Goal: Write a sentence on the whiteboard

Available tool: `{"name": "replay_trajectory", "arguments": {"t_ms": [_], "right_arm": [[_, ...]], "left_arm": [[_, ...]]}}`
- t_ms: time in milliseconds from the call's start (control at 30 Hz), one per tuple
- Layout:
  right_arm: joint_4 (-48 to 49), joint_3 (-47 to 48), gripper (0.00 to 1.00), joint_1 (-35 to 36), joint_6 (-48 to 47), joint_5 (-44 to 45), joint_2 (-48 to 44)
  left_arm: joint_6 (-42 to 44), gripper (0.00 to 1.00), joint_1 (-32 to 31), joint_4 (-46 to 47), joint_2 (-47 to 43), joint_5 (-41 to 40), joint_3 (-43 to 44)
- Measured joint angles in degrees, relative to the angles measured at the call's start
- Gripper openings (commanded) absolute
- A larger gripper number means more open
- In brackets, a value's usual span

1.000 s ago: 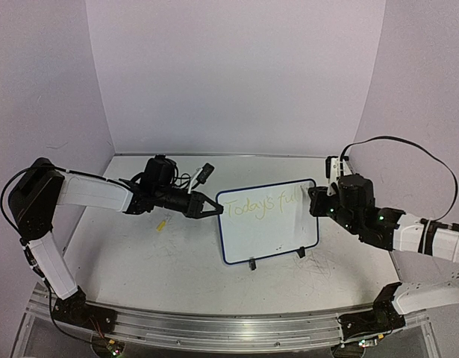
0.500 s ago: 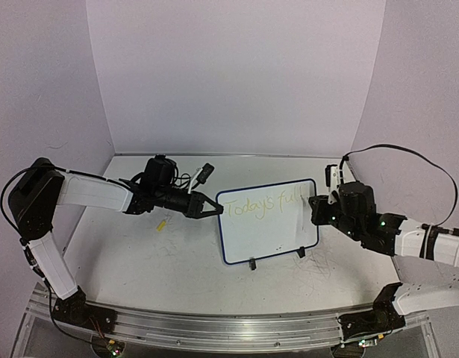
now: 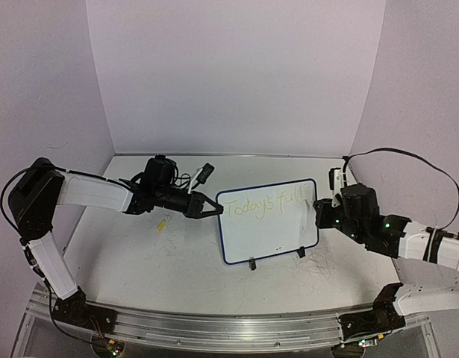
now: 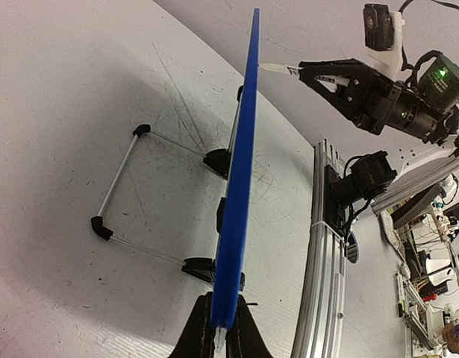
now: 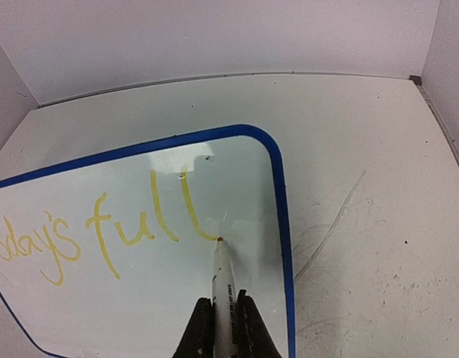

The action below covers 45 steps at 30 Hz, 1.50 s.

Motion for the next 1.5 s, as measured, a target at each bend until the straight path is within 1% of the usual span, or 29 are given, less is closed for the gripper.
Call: {"name": "replay_trajectory", "arguments": {"t_ms": [100, 167, 233, 333, 433, 533, 633, 733, 867, 1000, 1200, 1500], "right_arm": [[-0.5, -0.3, 0.0, 0.0, -1.8, -1.1, -5.1], [0.9, -0.8, 0.0, -0.1, -3.6, -4.5, -10.0], [2.7, -1.2, 0.0, -0.1, -4.9, -9.1, -12.6], [6.7, -2.9, 0.0, 1.1, -4.9, -15.1, -12.2], [8.6, -5.0, 0.0, 6.8, -4.1, -16.7, -8.5], [9.4, -4.9, 0.0, 13.7, -3.2, -15.4, -2.0], [9.7, -2.4, 0.0, 19.4, -2.3, -12.8, 5.5], [10.4, 1.2, 0.0, 23.4, -1.8, -9.8, 12.0], [11.2, 5.2, 0.0, 27.5, -1.3, -5.4, 18.2], [11.3, 7.1, 0.0, 29.3, -1.0, -2.6, 21.5], [12.2, 9.5, 0.0, 29.3, -0.5, 0.7, 25.9], [13.4, 9.8, 0.0, 29.3, 0.5, 3.8, 27.1]], "left_arm": [[0.1, 0.0, 0.0, 0.0, 0.0, 0.0, 0.0], [0.1, 0.0, 0.0, 0.0, 0.0, 0.0, 0.0], [0.1, 0.0, 0.0, 0.0, 0.0, 0.0, 0.0], [0.1, 0.0, 0.0, 0.0, 0.0, 0.0, 0.0], [0.1, 0.0, 0.0, 0.0, 0.0, 0.0, 0.0], [0.1, 0.0, 0.0, 0.0, 0.0, 0.0, 0.0], [0.1, 0.0, 0.0, 0.0, 0.0, -0.1, 0.0], [0.1, 0.0, 0.0, 0.0, 0.0, -0.1, 0.0], [0.1, 0.0, 0.0, -0.1, 0.0, -0.1, 0.0], [0.1, 0.0, 0.0, -0.1, 0.0, -0.1, 0.1], [0.1, 0.0, 0.0, -0.5, 0.0, -0.1, 0.3], [0.1, 0.0, 0.0, -0.5, 0.0, -0.1, 0.3]]}}
